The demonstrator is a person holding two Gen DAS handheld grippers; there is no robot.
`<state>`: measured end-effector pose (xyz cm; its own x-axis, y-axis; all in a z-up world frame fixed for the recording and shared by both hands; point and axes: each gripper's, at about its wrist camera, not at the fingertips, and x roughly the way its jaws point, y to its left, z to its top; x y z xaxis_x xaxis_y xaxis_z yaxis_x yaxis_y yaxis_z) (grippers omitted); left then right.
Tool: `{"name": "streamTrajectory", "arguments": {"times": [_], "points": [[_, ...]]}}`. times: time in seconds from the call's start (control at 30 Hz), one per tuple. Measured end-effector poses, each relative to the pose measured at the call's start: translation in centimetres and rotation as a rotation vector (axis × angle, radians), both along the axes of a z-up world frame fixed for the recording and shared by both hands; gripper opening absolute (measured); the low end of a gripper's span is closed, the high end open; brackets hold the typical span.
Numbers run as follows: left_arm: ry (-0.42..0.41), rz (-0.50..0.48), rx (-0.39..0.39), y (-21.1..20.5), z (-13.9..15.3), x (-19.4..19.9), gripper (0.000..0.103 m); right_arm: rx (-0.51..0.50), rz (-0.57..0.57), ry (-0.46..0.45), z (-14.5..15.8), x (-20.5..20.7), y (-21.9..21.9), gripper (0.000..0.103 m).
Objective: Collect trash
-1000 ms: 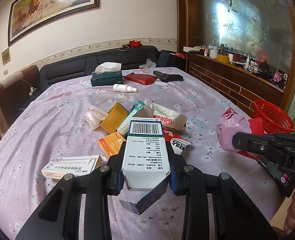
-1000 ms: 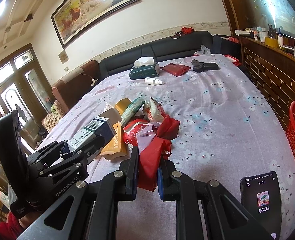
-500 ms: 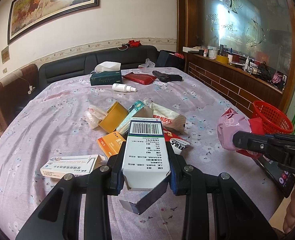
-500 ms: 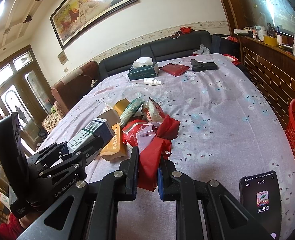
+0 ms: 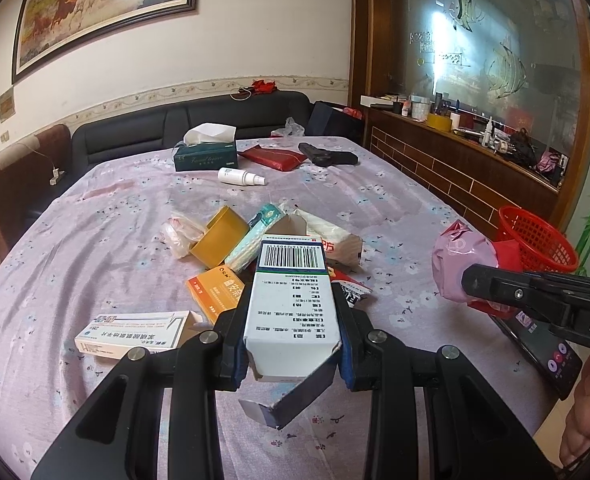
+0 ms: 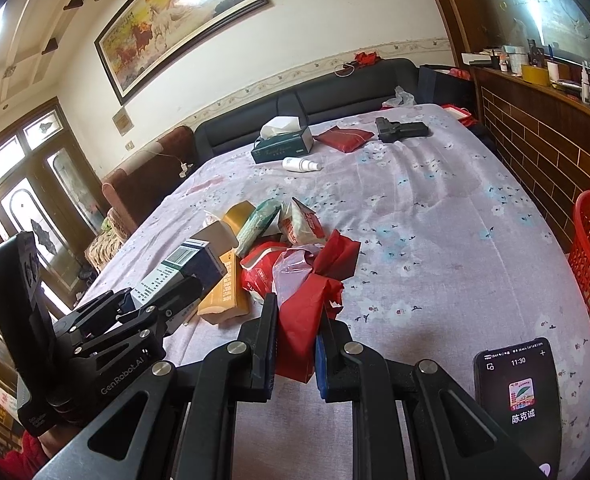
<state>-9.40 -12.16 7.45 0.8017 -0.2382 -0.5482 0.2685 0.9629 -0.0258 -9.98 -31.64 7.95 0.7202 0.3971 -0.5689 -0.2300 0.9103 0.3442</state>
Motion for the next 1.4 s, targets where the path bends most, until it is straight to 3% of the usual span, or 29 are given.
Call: {"name": "streamTrajectory", "arguments": {"times": [1.4], "points": [[0.006,-0.032,-0.001,-1.2,0.4,0.1,0.033,0.054,-0.014,0.005,0.1,-0.1,-1.8,0.016]]}}
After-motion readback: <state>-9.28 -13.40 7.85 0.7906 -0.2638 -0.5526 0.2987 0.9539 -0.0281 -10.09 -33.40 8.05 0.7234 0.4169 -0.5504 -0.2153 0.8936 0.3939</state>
